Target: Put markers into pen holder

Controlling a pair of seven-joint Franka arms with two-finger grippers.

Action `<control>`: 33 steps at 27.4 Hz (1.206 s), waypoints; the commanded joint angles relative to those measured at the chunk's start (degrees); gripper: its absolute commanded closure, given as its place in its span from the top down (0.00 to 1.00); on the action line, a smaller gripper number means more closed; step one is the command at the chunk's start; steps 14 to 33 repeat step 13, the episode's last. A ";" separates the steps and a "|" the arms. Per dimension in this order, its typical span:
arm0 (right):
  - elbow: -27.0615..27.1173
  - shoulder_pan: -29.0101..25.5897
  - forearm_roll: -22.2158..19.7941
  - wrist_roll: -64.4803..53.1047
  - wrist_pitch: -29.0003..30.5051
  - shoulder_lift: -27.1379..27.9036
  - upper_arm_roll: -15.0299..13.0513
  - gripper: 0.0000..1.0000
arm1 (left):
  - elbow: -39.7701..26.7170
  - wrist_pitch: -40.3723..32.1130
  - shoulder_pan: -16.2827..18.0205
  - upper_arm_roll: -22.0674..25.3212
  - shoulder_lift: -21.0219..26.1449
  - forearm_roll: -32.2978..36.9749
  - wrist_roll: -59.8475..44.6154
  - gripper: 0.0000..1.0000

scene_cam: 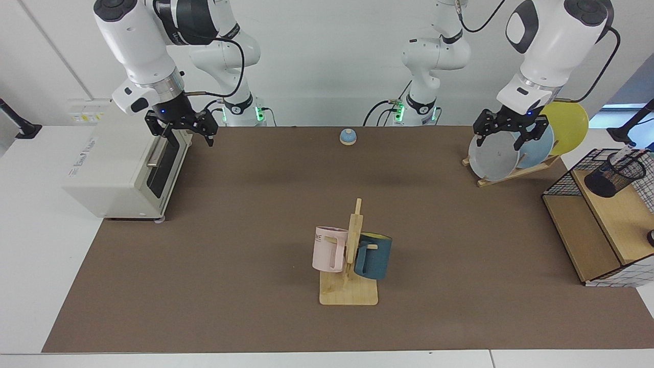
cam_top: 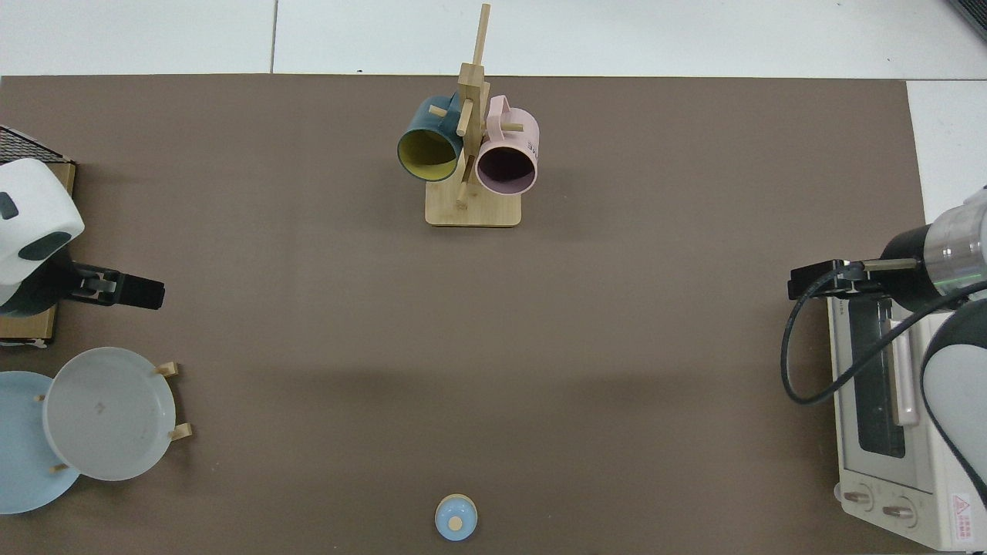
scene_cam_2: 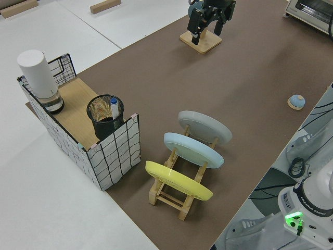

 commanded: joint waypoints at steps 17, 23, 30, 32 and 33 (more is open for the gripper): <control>-0.37 -0.84 0.43 -0.76 0.41 -0.60 0.54 1.00 | 1.87 1.87 -0.47 0.90 2.24 0.70 -0.18 1.00; -0.37 -0.84 0.43 -0.76 0.41 -0.60 0.54 1.00 | 1.87 1.87 -0.47 0.90 2.24 0.70 -0.18 1.00; -0.37 -0.84 0.43 -0.76 0.41 -0.60 0.54 1.00 | 1.87 1.87 -0.47 0.90 2.24 0.70 -0.18 1.00; -0.37 -0.84 0.43 -0.76 0.41 -0.60 0.54 1.00 | 1.87 1.87 -0.47 0.90 2.24 0.70 -0.18 1.00; -0.37 -0.84 0.43 -0.76 0.41 -0.60 0.54 1.00 | 1.87 1.87 -0.47 0.90 2.24 0.70 -0.18 1.00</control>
